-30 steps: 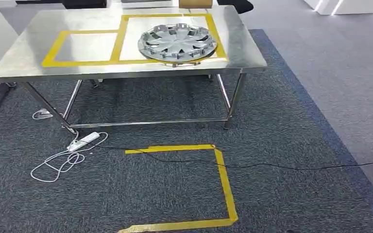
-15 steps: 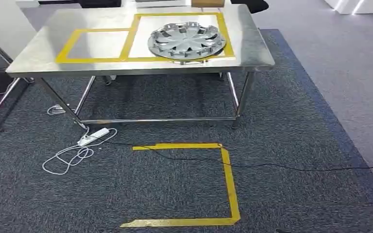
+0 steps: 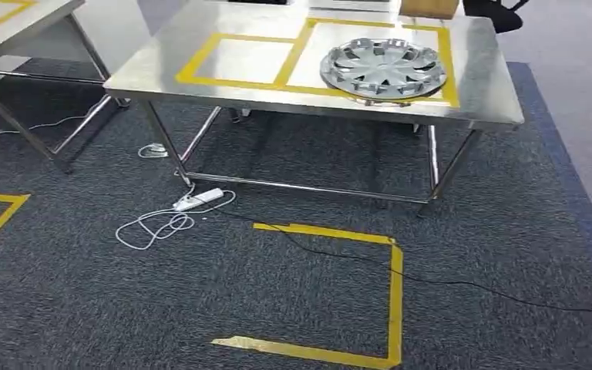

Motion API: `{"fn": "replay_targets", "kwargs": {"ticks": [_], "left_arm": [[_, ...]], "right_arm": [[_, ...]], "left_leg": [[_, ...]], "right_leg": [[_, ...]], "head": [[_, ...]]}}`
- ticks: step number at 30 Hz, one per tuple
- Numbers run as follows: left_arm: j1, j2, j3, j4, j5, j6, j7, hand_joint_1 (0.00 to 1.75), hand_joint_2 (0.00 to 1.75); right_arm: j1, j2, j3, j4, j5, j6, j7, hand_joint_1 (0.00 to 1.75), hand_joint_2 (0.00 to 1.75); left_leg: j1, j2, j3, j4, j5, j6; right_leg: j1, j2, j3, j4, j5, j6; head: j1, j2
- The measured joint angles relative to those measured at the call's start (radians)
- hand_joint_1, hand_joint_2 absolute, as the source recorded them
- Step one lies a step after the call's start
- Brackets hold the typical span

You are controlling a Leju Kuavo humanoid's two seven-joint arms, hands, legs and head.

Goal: Take the parts from the cabinet and place them on the table.

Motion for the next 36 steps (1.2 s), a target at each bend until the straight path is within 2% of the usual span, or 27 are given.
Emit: {"fn": "replay_targets", "kwargs": {"ticks": [1, 4, 5, 6, 7, 9, 10, 11, 12, 14, 15, 16, 20, 21, 22, 23, 24, 25, 26, 27, 28, 29, 30, 31, 32, 35, 36], "left_arm": [[-0.003, 0.0, 0.0, 0.0, 0.0, 0.0, 0.0, 0.0, 0.0], [0.001, 0.001, 0.0, 0.0, 0.0, 0.0, -0.001, 0.0, 0.0], [0.002, 0.003, 0.0, 0.0, 0.0, 0.001, -0.001, 0.0, 0.0], [0.003, 0.001, 0.0, 0.0, 0.0, 0.001, -0.001, 0.0, 0.0], [0.001, 0.001, 0.0, 0.0, 0.0, 0.001, -0.002, 0.0, 0.0], [-0.003, 0.001, 0.0, 0.0, 0.0, 0.002, -0.003, 0.0, 0.0], [-0.003, 0.001, -0.001, 0.0, 0.0, 0.002, -0.003, 0.0, 0.0], [-0.001, 0.001, -0.001, 0.0, 0.0, 0.002, -0.003, 0.0, 0.0], [0.002, 0.002, -0.001, 0.0, 0.001, 0.002, -0.003, 0.0, 0.0], [0.004, 0.002, -0.001, 0.0, 0.001, 0.003, -0.003, 0.0, 0.0], [0.002, 0.002, -0.001, 0.0, 0.001, 0.003, -0.004, 0.0, 0.0], [-0.003, 0.002, -0.001, 0.0, 0.001, 0.003, -0.005, 0.0, 0.0], [0.003, 0.002, -0.001, 0.0, 0.002, 0.006, -0.006, 0.0, 0.0], [0.006, 0.0, -0.001, 0.0, 0.002, 0.006, -0.006, 0.0, 0.0], [0.004, 0.0, 0.0, 0.0, 0.003, 0.006, -0.006, 0.0, 0.0], [0.0, 0.0, -0.001, 0.0, 0.003, 0.006, -0.006, 0.0, 0.0], [-0.001, -0.001, -0.001, 0.0, 0.003, 0.006, -0.006, 0.0, 0.0], [-0.001, -0.001, -0.001, 0.0, 0.003, 0.006, -0.006, 0.0, 0.0], [0.0, -0.001, 0.0, 0.0, 0.003, 0.006, -0.006, 0.0, 0.0], [0.002, 0.0, 0.0, 0.0, 0.003, 0.006, -0.006, 0.0, 0.0], [0.003, 0.0, 0.0, 0.0, 0.003, 0.006, -0.006, 0.0, 0.0], [0.002, 0.0, 0.0, 0.0, 0.003, 0.005, -0.006, 0.0, 0.0], [0.001, 0.0, 0.0, 0.0, 0.002, 0.004, -0.006, 0.0, 0.0], [-0.001, 0.0, 0.0, 0.0, 0.002, 0.004, -0.006, 0.0, 0.0], [-0.003, 0.0, 0.0, 0.0, 0.002, 0.004, -0.006, 0.0, 0.0], [0.002, 0.001, 0.0, 0.0, 0.002, 0.005, -0.006, 0.0, 0.0], [0.002, 0.002, 0.0, 0.0, 0.002, 0.005, -0.006, 0.0, 0.0]], "right_arm": [[0.0, 0.0, 0.0, 0.002, 0.002, 0.001, 0.0, 0.0, 0.0], [-0.001, 0.0, 0.0, 0.002, 0.004, 0.0, 0.0, 0.0, 0.0], [-0.001, 0.0, 0.0, 0.002, 0.005, 0.0, 0.0, 0.0, 0.0], [-0.001, 0.0, 0.0, 0.002, 0.005, 0.0, 0.0, 0.0, 0.0], [-0.001, 0.0, 0.0, 0.002, 0.005, 0.0, 0.0, 0.0, 0.0], [0.005, 0.0, 0.0, 0.002, 0.005, -0.001, 0.0, 0.0, 0.0], [0.006, -0.001, 0.0, 0.002, 0.005, -0.001, 0.0, 0.0, 0.0], [0.005, -0.001, 0.0, 0.002, 0.005, -0.002, 0.0, 0.0, 0.0], [0.004, -0.001, 0.0, 0.002, 0.005, -0.002, 0.0, 0.0, 0.0], [0.002, -0.001, 0.0, 0.002, 0.006, -0.002, 0.0, 0.0, 0.0], [0.002, -0.001, 0.0, 0.002, 0.006, -0.003, 0.0, 0.0, 0.0], [0.002, -0.001, 0.0, 0.002, 0.006, -0.003, 0.0, 0.0, 0.0], [-0.008, -0.001, 0.0, 0.002, 0.006, -0.004, 0.0, 0.0, 0.0], [-0.009, -0.001, 0.0, 0.002, 0.006, -0.004, 0.0, 0.0, 0.0], [-0.009, -0.001, 0.0, 0.002, 0.006, -0.005, 0.0, 0.0, 0.0], [-0.008, -0.001, 0.0, 0.002, 0.007, -0.005, 0.0, 0.0, 0.0], [-0.005, -0.001, 0.0, 0.002, 0.007, -0.005, 0.0, 0.0, 0.0], [-0.002, -0.001, 0.0, 0.002, 0.008, -0.005, 0.002, 0.0, 0.0], [-0.001, -0.001, 0.0, 0.003, 0.008, -0.005, 0.003, 0.0, 0.0], [0.0, -0.001, 0.0, 0.003, 0.007, -0.003, 0.005, 0.0, 0.0], [0.0, -0.001, 0.0, 0.002, 0.006, 0.001, 0.006, 0.0, 1.75], [0.0, -0.001, -0.001, 0.003, 0.003, 0.008, 0.006, 0.0, 1.75], [-0.001, -0.002, -0.001, 0.003, 0.003, 0.01, 0.008, 0.0, 1.75], [0.0, -0.002, 0.0, 0.003, 0.003, 0.01, 0.011, 0.0, 1.75], [-0.001, -0.002, 0.0, 0.003, 0.003, 0.01, 0.012, 0.0, 1.75], [-0.002, -0.002, -0.001, 0.004, 0.0, 0.015, 0.016, 0.0, 1.75], [-0.002, -0.001, -0.002, 0.004, 0.0, 0.018, 0.016, 0.0, 1.75]], "left_leg": [[-0.006, -0.013, -0.008, 0.011, -0.002, -0.007], [0.002, -0.045, -0.025, 0.008, 0.01, -0.027], [0.002, -0.045, -0.027, 0.015, 0.006, -0.03], [-0.003, 0.014, -0.035, 0.036, -0.014, -0.036], [0.0, 0.047, -0.06, 0.092, -0.053, -0.043], [0.004, 0.071, -0.133, 0.255, -0.134, -0.051], [0.007, 0.074, -0.159, 0.314, -0.153, -0.054], [0.01, 0.077, -0.162, 0.328, -0.147, -0.055], [0.01, 0.079, -0.144, 0.297, -0.119, -0.054], [0.009, 0.094, -0.059, 0.137, -0.033, -0.045], [0.004, 0.139, -0.014, 0.051, -0.003, -0.036], [-0.008, 0.162, -0.003, 0.023, -0.019, -0.033], [-0.005, 0.123, -0.011, 0.011, -0.016, -0.012], [0.0, 0.115, -0.004, 0.004, -0.011, -0.006], [0.004, 0.107, -0.007, 0.003, -0.007, 0.001], [0.004, 0.093, -0.011, 0.004, -0.005, 0.005], [0.003, 0.079, -0.013, 0.004, -0.004, 0.007], [0.002, 0.066, -0.015, 0.004, -0.003, 0.008], [0.001, 0.053, -0.014, 0.004, -0.003, 0.008], [0.001, 0.039, -0.012, 0.005, -0.003, 0.008], [0.001, 0.025, -0.01, 0.005, -0.003, 0.007], [0.002, 0.009, -0.008, 0.006, -0.004, 0.006], [0.003, -0.003, -0.008, 0.008, -0.005, 0.002], [-0.003, -0.013, -0.012, 0.014, -0.008, -0.004], [-0.001, -0.024, -0.02, 0.02, -0.008, -0.009], [0.005, -0.058, -0.032, 0.017, 0.001, -0.029], [0.006, -0.035, -0.032, 0.027, -0.009, -0.031]], "right_leg": [[-0.004, 0.014, 0.016, -0.033, -0.011, -0.003], [0.005, -0.017, 0.017, -0.022, -0.01, -0.02], [-0.002, -0.033, 0.017, -0.028, -0.005, -0.028], [-0.002, -0.045, 0.018, -0.029, -0.004, -0.034], [-0.001, -0.06, 0.018, -0.029, -0.006, -0.04], [0.003, -0.097, 0.017, -0.029, -0.008, -0.043], [0.004, -0.112, 0.016, -0.028, -0.008, -0.044], [0.005, -0.127, 0.017, -0.028, -0.009, -0.044], [0.006, -0.139, 0.018, -0.028, -0.01, -0.043], [0.007, -0.163, 0.024, -0.028, -0.014, -0.04], [0.008, -0.172, 0.028, -0.028, -0.016, -0.036], [0.017, -0.183, 0.027, -0.025, -0.02, -0.029], [0.018, -0.224, 0.034, -0.028, -0.024, -0.011], [0.013, -0.188, 0.025, -0.016, -0.04, -0.004], [0.011, -0.132, 0.006, 0.025, -0.069, -0.001], [0.01, -0.103, -0.032, 0.104, -0.11, 0.001], [0.009, -0.091, -0.077, 0.196, -0.148, 0.003], [0.009, -0.087, -0.116, 0.27, -0.17, 0.004], [0.009, -0.086, -0.134, 0.299, -0.167, 0.004], [0.009, -0.085, -0.129, 0.278, -0.136, 0.004], [0.009, -0.083, -0.105, 0.218, -0.092, 0.003], [0.007, -0.071, -0.063, 0.119, -0.035, 0.0], [0.005, -0.041, -0.027, 0.037, 0.004, -0.002], [0.0, 0.018, -0.011, -0.002, -0.003, -0.005], [-0.004, 0.012, 0.001, -0.022, -0.011, -0.007], [0.001, -0.019, 0.005, -0.019, -0.006, -0.02], [-0.005, -0.036, 0.009, -0.024, -0.003, -0.026]], "head": [[-0.001, 0.0], [-0.001, 0.0], [0.001, 0.0], [-0.005, 0.0], [-0.016, 0.0], [-0.015, 0.0], [-0.015, 0.0], [-0.015, 0.0], [-0.016, 0.0], [-0.016, 0.0], [-0.015, 0.0], [-0.016, 0.0], [-0.013, 0.0], [-0.011, 0.0], [-0.003, 0.0], [0.0, 0.0], [0.001, 0.0], [0.002, 0.0], [0.002, 0.0], [0.0, 0.0], [0.002, 0.0], [0.001, 0.0], [0.002, 0.0], [0.001, 0.0], [-0.002, 0.0], [-0.001, 0.0], [0.001, 0.0]]}}
